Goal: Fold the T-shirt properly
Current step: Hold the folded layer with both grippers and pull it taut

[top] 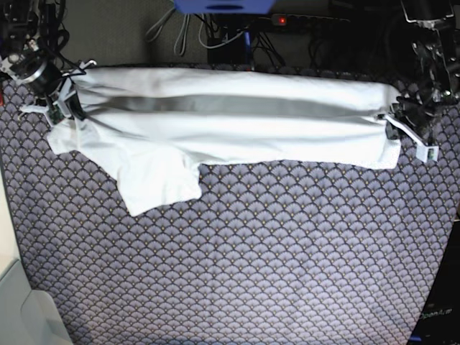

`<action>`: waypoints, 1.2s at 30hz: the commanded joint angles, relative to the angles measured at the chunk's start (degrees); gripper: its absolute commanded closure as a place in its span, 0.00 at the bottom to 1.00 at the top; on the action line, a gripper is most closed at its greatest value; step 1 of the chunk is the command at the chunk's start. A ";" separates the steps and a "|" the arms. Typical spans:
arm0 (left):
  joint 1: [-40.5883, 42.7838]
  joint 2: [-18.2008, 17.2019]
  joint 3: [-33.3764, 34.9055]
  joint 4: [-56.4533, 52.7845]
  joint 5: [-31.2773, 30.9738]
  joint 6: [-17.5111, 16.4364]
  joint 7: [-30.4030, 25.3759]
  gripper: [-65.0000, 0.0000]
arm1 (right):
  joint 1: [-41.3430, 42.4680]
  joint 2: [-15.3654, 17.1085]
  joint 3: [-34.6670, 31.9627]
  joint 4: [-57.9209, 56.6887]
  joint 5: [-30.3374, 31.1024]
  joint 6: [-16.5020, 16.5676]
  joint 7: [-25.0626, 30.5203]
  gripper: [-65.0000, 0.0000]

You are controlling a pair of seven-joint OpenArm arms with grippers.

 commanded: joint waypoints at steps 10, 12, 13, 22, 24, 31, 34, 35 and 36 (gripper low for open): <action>-0.56 -1.25 -0.34 1.25 0.20 0.23 4.65 0.98 | -0.43 1.08 0.45 0.77 0.08 -0.66 0.25 1.00; -0.56 -1.25 -0.34 1.43 0.20 0.23 6.50 0.94 | -0.34 0.99 0.45 0.68 0.08 -0.66 0.16 1.00; -0.56 -1.25 -0.34 1.43 0.20 0.23 7.03 0.90 | -0.34 0.99 0.45 0.68 0.08 -0.66 0.16 1.00; -0.30 -1.34 -0.69 1.43 0.20 0.23 8.08 0.62 | -0.51 1.08 0.45 0.68 0.08 -0.66 -0.02 1.00; -0.21 -1.43 -0.51 1.43 0.20 0.23 8.17 0.62 | -0.51 1.08 0.72 0.68 0.08 -0.66 -0.02 0.95; 0.93 -1.43 -0.34 1.43 0.20 -1.97 8.17 0.61 | 0.10 1.34 0.80 1.30 0.08 -0.66 -8.28 0.80; 1.02 -1.43 -0.77 0.90 0.29 -4.78 8.17 0.61 | 0.10 1.34 0.80 1.30 0.08 -0.66 -8.81 0.77; 1.02 -1.43 -0.77 0.81 0.29 -4.96 8.17 0.61 | 0.10 1.25 0.80 1.30 0.08 -0.66 -8.81 0.76; 1.11 -1.43 -0.77 0.81 0.29 -5.05 8.17 0.61 | 0.10 1.16 0.80 1.30 0.08 -0.66 -8.81 0.76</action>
